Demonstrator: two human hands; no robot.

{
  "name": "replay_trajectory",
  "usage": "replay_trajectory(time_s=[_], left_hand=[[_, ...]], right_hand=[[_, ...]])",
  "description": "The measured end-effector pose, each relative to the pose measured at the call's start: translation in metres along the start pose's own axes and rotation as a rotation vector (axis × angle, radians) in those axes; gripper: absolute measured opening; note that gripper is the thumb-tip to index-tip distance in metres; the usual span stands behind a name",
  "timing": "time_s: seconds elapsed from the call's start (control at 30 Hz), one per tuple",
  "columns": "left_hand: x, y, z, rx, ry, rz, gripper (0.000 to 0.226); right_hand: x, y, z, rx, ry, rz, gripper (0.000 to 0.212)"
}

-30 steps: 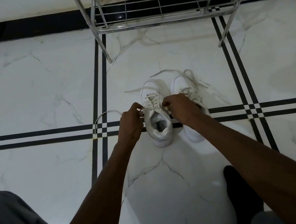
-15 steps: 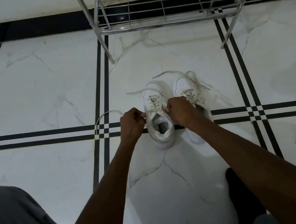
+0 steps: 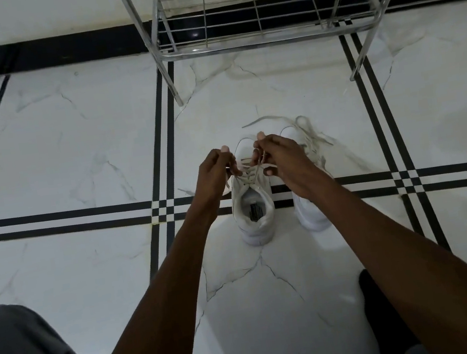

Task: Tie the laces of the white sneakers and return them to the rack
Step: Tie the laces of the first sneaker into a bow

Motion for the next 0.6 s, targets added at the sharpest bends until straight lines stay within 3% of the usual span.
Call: replay_trajectory(time_s=[0.1, 0.27, 0.5, 0.6], left_hand=[[-0.001, -0.003, 0.000, -0.013, -0.041, -0.082, 0.030], [0.006, -0.010, 0.001, -0.062, -0.143, -0.272, 0.029], [0.019, -0.016, 0.006, -0.085, -0.296, -0.474, 0.030], [0.023, -0.018, 0.005, -0.078, -0.320, -0.496, 0.019]], right_hand=[[0.000, 0.001, -0.003, -0.036, 0.091, 0.168, 0.023], [-0.010, -0.001, -0.004, -0.060, 0.105, 0.357, 0.040], [-0.003, 0.005, -0.013, 0.100, 0.050, 0.352, 0.010], [-0.003, -0.001, -0.014, 0.011, 0.075, 0.324, 0.012]])
Point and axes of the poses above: each hand's wrist, its own z-axis away from the middle knuckle, its own y-axis out of the back of the hand, x = y × z, the point moved 8 cm from there along -z, towards the middle knuckle, and after that the axes turned 6 degrees about y, right-handed, at the moved point
